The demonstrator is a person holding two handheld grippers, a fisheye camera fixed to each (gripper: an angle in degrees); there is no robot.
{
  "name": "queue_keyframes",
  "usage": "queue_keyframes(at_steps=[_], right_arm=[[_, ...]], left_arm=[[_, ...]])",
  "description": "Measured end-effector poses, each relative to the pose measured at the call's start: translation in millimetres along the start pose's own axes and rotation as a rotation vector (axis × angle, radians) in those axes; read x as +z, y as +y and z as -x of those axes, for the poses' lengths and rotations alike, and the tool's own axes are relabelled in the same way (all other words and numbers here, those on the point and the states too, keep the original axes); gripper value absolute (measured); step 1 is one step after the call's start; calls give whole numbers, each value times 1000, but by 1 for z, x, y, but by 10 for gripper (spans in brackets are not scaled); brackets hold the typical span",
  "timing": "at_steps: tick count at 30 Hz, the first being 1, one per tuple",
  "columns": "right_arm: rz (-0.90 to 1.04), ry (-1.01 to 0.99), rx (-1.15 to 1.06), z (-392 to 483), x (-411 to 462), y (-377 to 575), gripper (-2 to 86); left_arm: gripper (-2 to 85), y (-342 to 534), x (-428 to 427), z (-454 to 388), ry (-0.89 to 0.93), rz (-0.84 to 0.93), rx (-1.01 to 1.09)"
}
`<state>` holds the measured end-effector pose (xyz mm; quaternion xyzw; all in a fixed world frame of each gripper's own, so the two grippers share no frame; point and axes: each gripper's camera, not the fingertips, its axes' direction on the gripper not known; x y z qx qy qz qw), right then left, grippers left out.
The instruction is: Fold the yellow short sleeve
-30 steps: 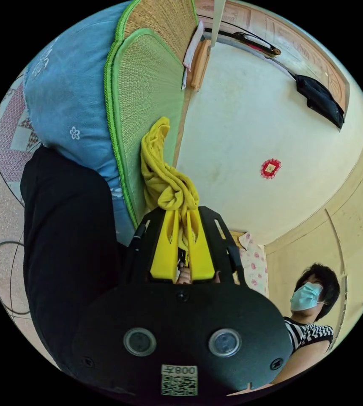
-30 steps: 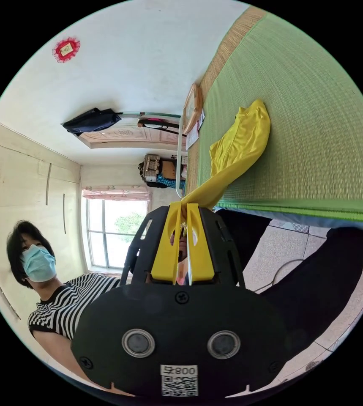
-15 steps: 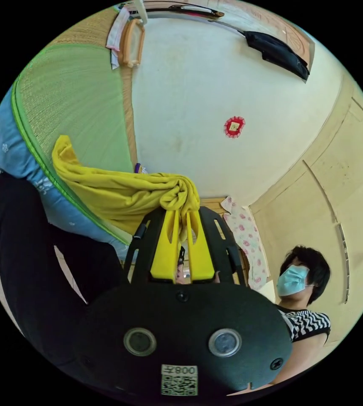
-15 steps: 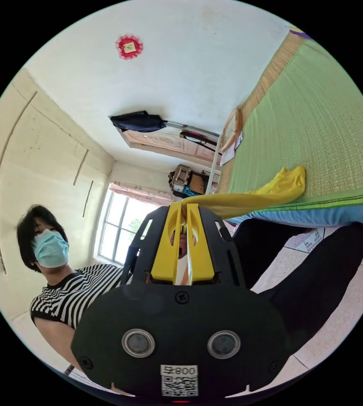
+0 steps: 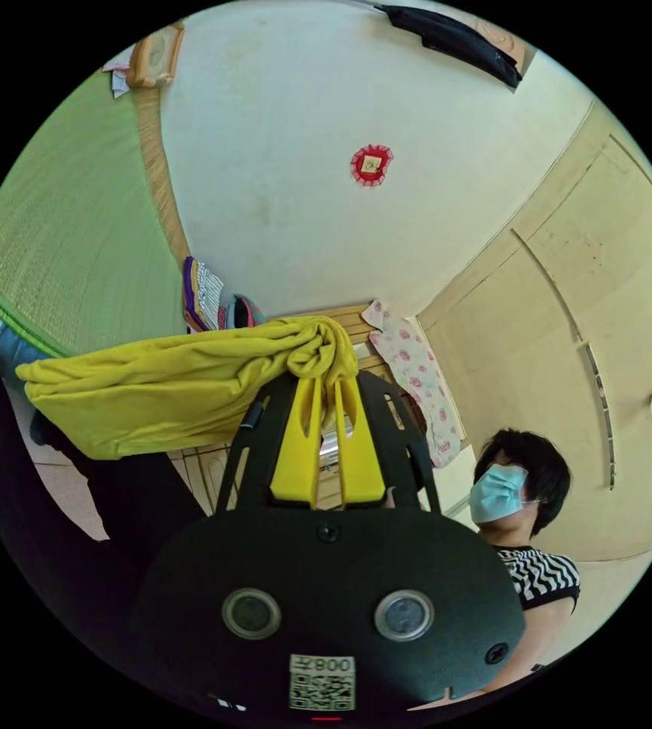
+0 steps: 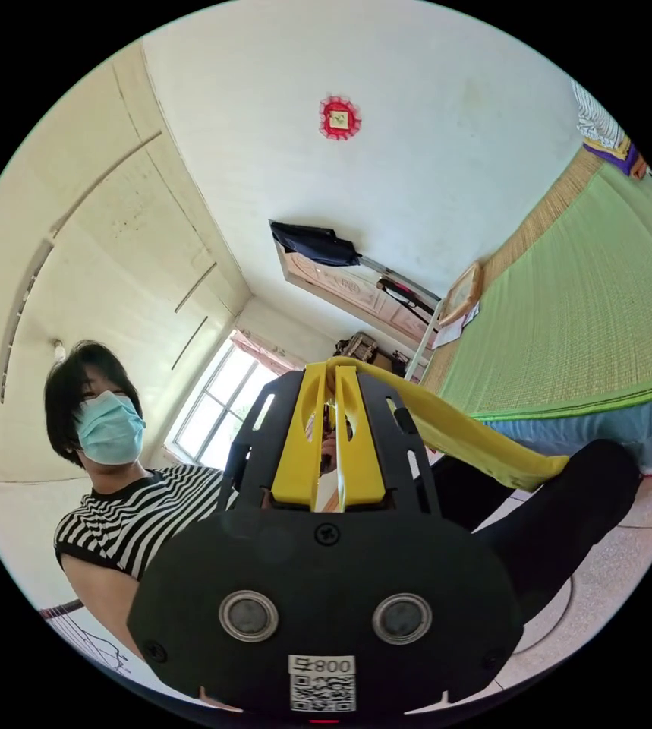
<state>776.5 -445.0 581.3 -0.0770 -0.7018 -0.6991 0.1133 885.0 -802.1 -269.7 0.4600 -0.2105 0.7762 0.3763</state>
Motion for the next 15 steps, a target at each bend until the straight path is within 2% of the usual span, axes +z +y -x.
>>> queue_keyframes(at_steps=[9, 15], right_arm=[[-102, 5, -95, 53, -78, 11, 18], [-176, 26, -81, 55, -121, -4, 18]], left_arm=[[22, -55, 109, -69, 26, 143, 47], [22, -111, 195, -93, 10, 223, 19]])
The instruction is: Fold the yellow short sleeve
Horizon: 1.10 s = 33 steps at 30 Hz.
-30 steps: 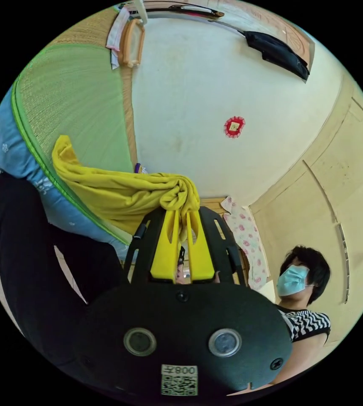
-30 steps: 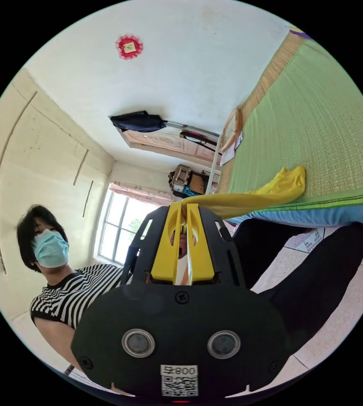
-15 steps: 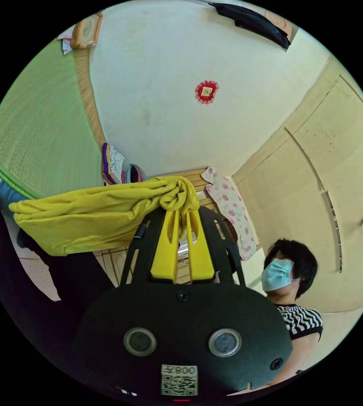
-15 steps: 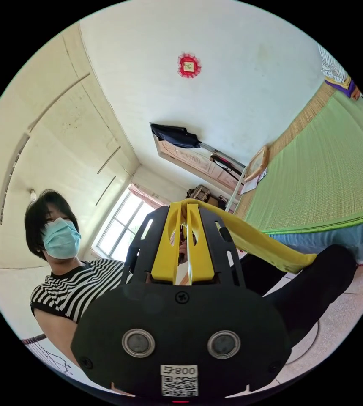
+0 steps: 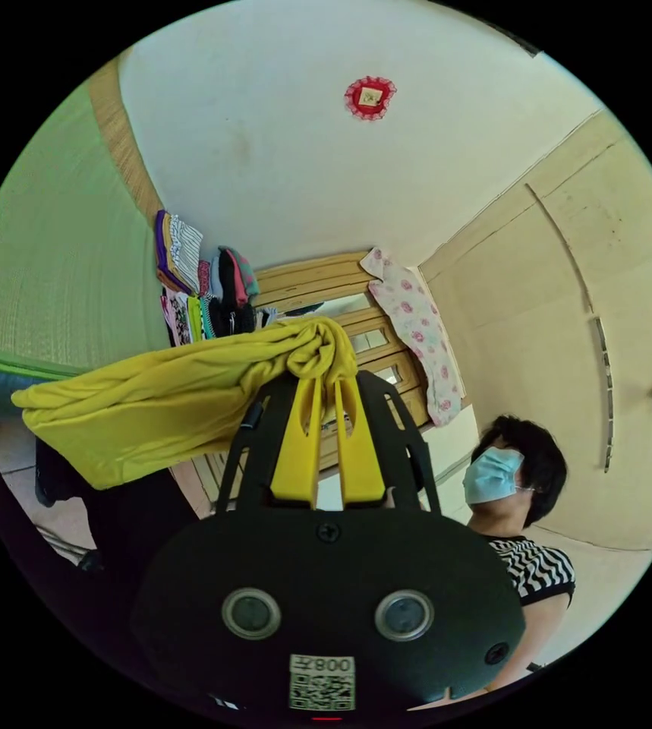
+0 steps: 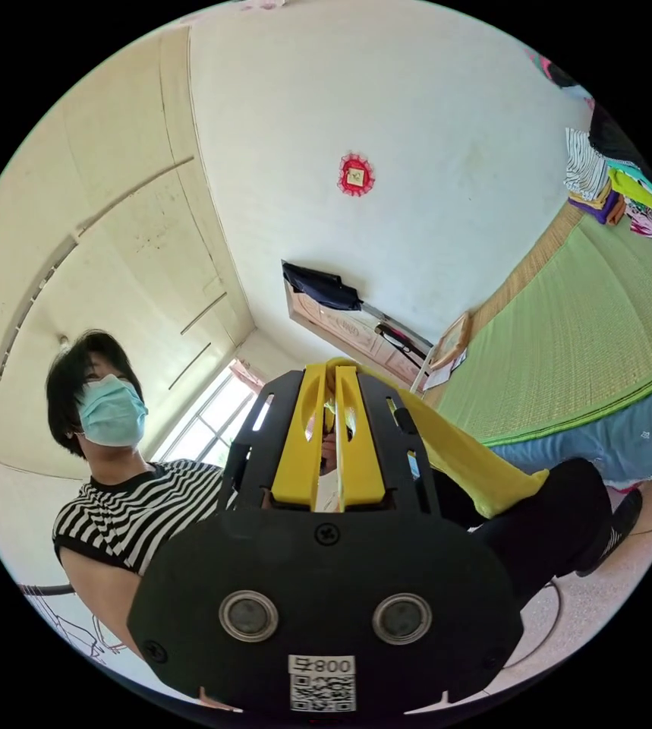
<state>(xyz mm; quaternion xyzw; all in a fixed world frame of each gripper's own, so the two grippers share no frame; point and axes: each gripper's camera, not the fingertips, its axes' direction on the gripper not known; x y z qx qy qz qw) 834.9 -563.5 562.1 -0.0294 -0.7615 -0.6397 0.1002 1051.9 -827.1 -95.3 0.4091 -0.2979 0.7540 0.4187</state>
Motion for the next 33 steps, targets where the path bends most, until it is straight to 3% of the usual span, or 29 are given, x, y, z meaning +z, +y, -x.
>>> queue_keyframes(at_steps=[10, 20, 26, 33], right_arm=[[-10, 102, 47, -50, -16, -142, 18], [23, 276, 52, -192, 27, -496, 18], [-8, 292, -39, -199, 46, -730, 19], [63, 549, -11, -227, 14, -884, 20]], left_arm=[[24, -187, 131, 9, -51, 64, -89], [25, -502, 312, 64, -45, 7, -59], [24, -675, 451, 26, -90, 25, 104], [22, -780, 593, 44, -166, 87, 138]])
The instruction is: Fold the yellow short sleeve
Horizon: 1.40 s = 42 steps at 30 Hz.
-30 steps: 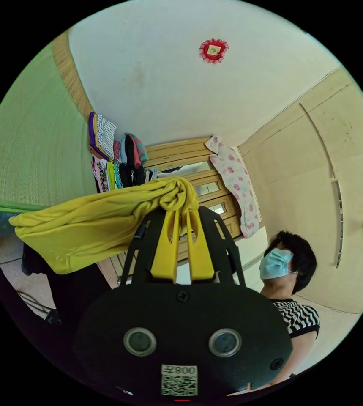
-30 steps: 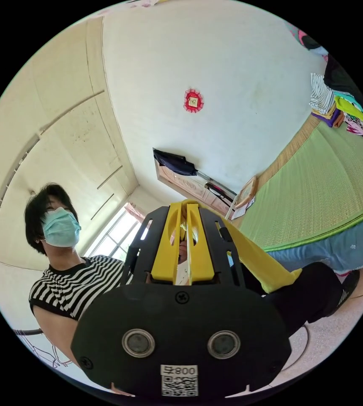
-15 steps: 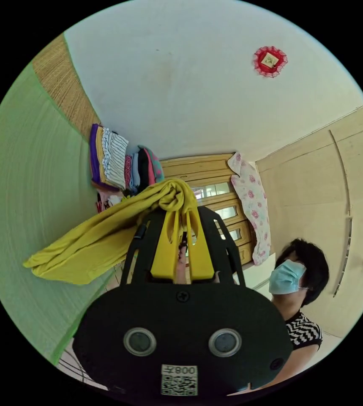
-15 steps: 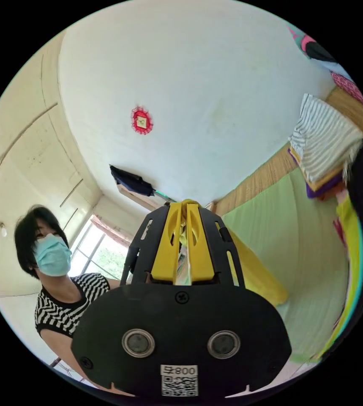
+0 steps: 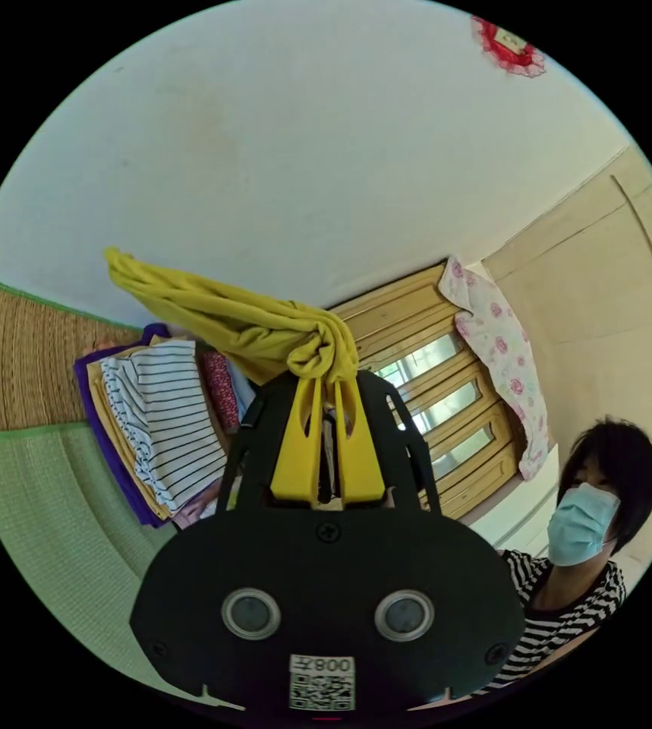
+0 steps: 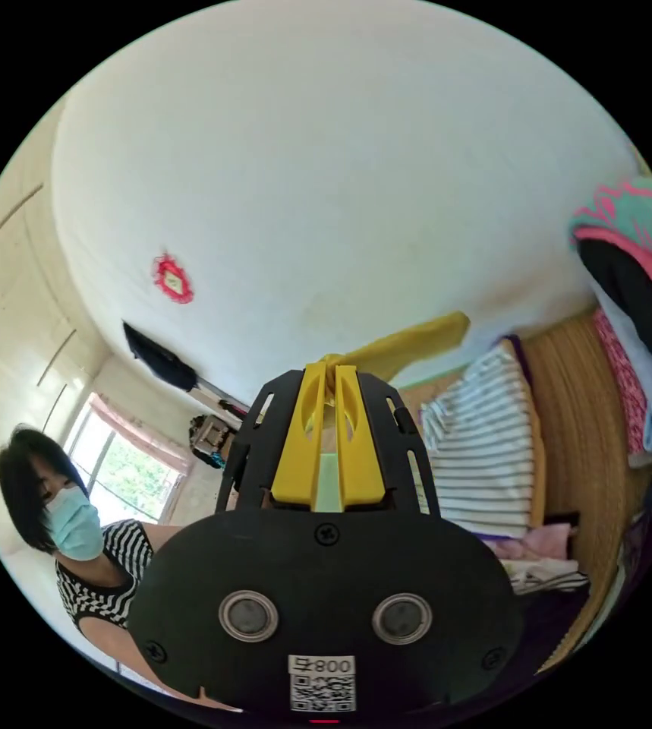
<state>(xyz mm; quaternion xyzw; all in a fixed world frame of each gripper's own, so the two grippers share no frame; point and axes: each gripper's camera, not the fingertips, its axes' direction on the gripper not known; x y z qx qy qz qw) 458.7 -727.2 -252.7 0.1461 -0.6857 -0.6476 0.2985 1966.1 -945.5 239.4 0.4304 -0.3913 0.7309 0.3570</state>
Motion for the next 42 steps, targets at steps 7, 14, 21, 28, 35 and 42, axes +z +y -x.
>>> queue_keyframes(at_steps=[7, 14, 21, 28, 35, 42], right_arm=[[203, 241, 369, -154, 23, 7, 20], [413, 347, 400, -180, 53, -15, 19], [516, 446, 427, -169, 98, -45, 18], [554, 609, 366, -119, 126, -69, 8], [506, 710, 122, -22, 170, -80, 1], [748, 820, 187, -31, 262, -56, 0]], left_arm=[[18, 4, 123, 118, -186, 229, -386], [16, -24, 177, 120, -192, 263, -413], [18, -55, 216, 115, -252, 303, -423], [18, -75, 240, 94, -246, 344, -453], [6, -106, 249, 50, -274, 339, -287], [2, -116, 292, 63, -406, 474, -264]])
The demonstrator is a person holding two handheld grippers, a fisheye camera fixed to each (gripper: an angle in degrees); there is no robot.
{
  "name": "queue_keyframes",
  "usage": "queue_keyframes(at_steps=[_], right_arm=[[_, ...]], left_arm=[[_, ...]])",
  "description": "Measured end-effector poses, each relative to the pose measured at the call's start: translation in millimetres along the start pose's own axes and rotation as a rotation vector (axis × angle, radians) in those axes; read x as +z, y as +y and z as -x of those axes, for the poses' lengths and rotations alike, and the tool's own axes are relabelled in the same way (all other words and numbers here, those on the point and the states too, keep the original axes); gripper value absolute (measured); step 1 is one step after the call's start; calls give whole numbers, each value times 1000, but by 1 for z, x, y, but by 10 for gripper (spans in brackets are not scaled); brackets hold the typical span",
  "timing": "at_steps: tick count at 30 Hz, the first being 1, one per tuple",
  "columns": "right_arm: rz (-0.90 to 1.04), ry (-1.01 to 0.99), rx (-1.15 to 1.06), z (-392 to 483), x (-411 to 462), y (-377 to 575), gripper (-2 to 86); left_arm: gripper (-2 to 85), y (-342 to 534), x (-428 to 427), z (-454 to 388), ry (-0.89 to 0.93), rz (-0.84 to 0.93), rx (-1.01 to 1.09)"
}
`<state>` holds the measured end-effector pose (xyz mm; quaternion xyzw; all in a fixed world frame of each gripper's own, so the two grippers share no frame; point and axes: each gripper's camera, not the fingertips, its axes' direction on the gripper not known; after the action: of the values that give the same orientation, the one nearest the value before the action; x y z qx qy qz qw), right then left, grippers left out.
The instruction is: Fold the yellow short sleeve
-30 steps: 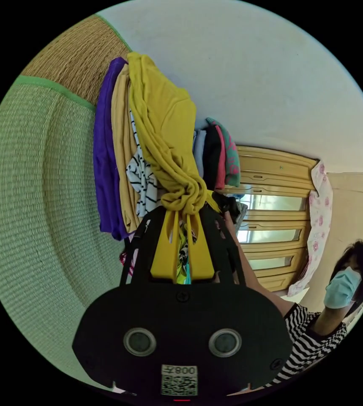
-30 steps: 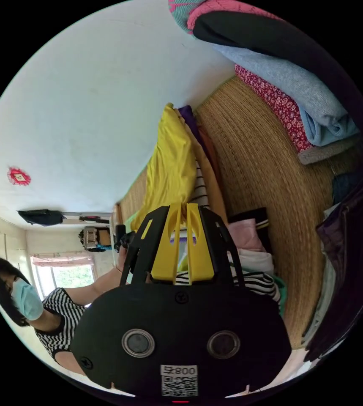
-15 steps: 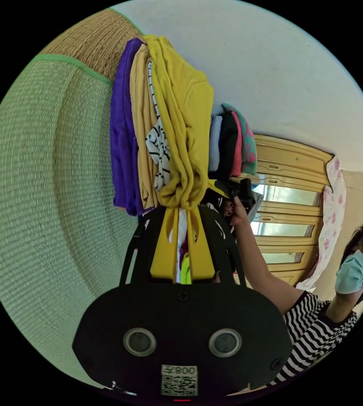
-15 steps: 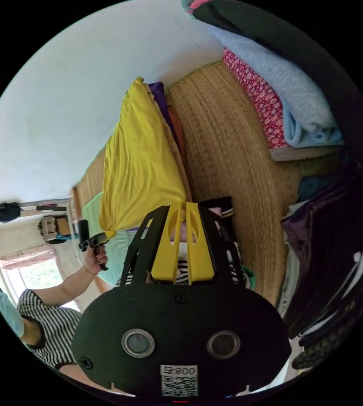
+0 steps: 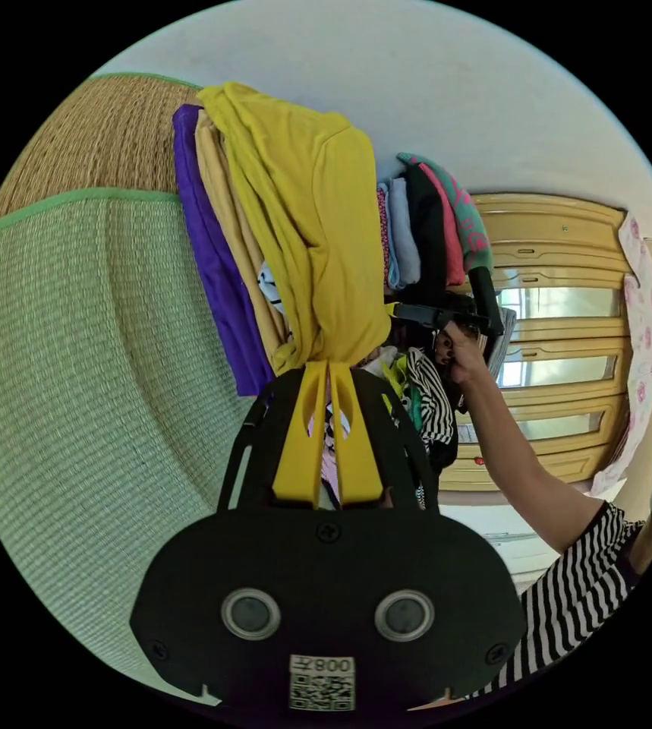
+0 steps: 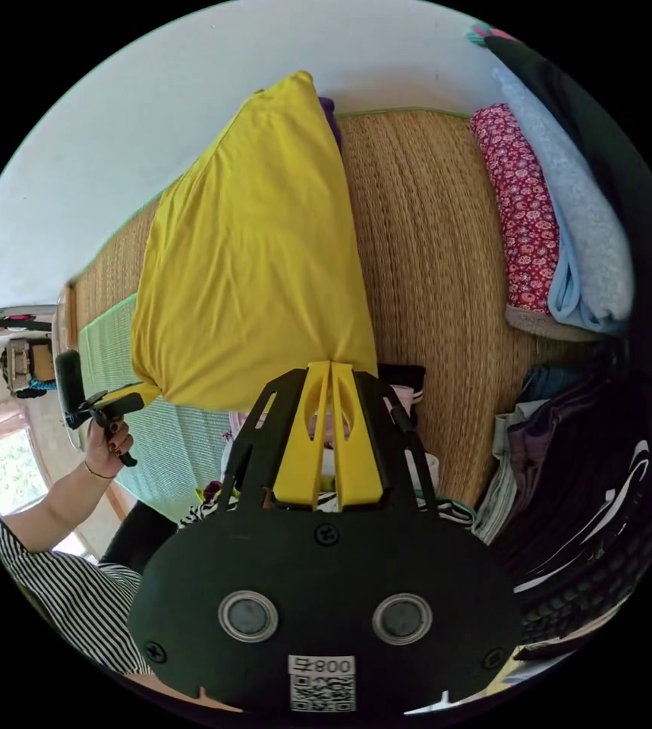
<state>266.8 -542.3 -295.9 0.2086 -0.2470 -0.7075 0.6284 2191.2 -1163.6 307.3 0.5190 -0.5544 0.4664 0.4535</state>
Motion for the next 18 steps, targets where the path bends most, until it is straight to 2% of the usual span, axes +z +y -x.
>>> queue_keyframes(at_steps=[4, 8, 10, 14, 16, 18], right_arm=[[-80, 26, -26, 33, -22, 25, 0], [-204, 42, -171, 118, -43, 67, 0], [-178, 48, -226, 158, -27, 72, 1], [19, 70, -255, 220, 49, 66, 1], [-18, 102, -213, 232, 52, 80, 1], [-180, 39, -183, 246, 26, 124, 2]], left_arm=[[2, 16, -11, -16, 48, -34, 48], [1, 47, -23, -27, 2, -35, 96], [1, 58, -22, -25, -21, -20, 86], [1, 84, -16, -20, -81, 15, 78], [1, 97, -20, -21, -92, 14, 93], [1, 114, -27, -24, -101, 4, 126]])
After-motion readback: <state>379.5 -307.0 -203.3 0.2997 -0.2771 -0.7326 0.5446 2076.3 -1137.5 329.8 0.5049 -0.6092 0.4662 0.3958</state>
